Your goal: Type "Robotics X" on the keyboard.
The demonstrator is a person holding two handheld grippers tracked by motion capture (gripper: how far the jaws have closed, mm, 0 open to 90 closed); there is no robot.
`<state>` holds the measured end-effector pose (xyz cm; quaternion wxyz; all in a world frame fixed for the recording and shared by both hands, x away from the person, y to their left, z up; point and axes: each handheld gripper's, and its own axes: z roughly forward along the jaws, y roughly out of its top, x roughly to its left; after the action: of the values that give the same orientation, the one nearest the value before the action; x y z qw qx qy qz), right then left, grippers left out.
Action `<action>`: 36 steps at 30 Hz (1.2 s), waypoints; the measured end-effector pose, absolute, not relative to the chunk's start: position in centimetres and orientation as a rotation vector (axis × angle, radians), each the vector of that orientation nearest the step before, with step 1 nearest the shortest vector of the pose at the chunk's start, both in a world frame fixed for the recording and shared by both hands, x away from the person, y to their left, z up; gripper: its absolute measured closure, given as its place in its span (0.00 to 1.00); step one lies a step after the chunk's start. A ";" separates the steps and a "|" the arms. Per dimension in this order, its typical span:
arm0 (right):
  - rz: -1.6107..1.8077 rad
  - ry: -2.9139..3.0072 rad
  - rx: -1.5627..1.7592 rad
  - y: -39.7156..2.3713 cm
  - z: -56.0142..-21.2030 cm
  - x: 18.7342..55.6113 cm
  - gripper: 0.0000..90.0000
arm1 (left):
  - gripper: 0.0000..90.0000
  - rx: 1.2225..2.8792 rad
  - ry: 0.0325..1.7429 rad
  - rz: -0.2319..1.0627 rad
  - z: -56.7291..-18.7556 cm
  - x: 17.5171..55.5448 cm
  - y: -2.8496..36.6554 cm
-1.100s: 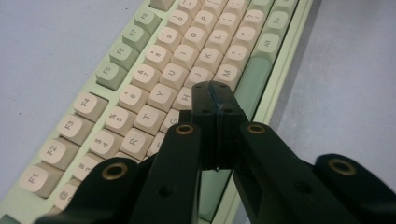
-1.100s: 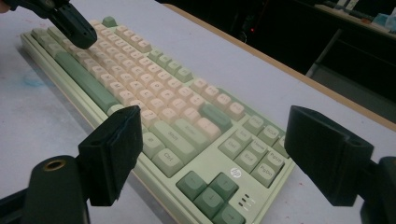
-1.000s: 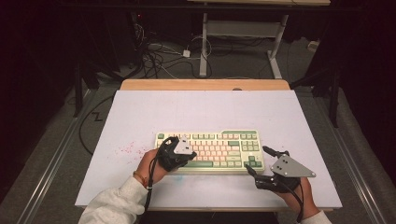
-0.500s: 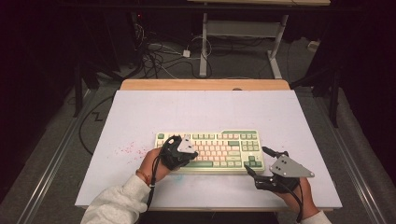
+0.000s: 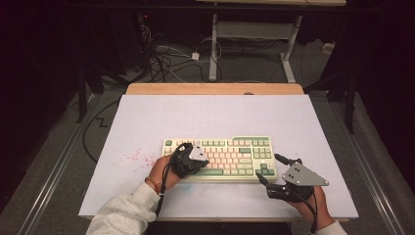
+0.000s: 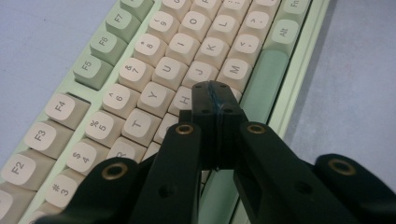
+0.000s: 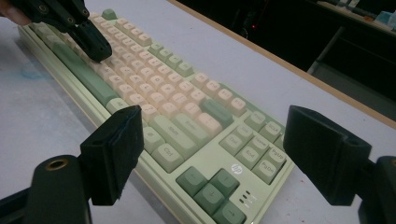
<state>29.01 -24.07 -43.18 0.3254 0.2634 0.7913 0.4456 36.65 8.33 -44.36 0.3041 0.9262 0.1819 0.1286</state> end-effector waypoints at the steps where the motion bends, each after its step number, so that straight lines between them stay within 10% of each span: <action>1: 1.170 2.078 0.690 -24.1 -43.2 29.0 0.24 | 0.98 2.455 0.482 0.340 -44.4 36.7 8.3; 36: 1.173 2.066 0.685 -24.1 -43.0 28.9 0.25 | 0.98 2.468 0.463 0.361 -44.2 36.4 8.2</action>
<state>28.92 -24.14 -42.97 0.3283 0.2618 0.7892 0.4482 36.43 8.17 -44.23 0.2979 0.9287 0.1743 0.1358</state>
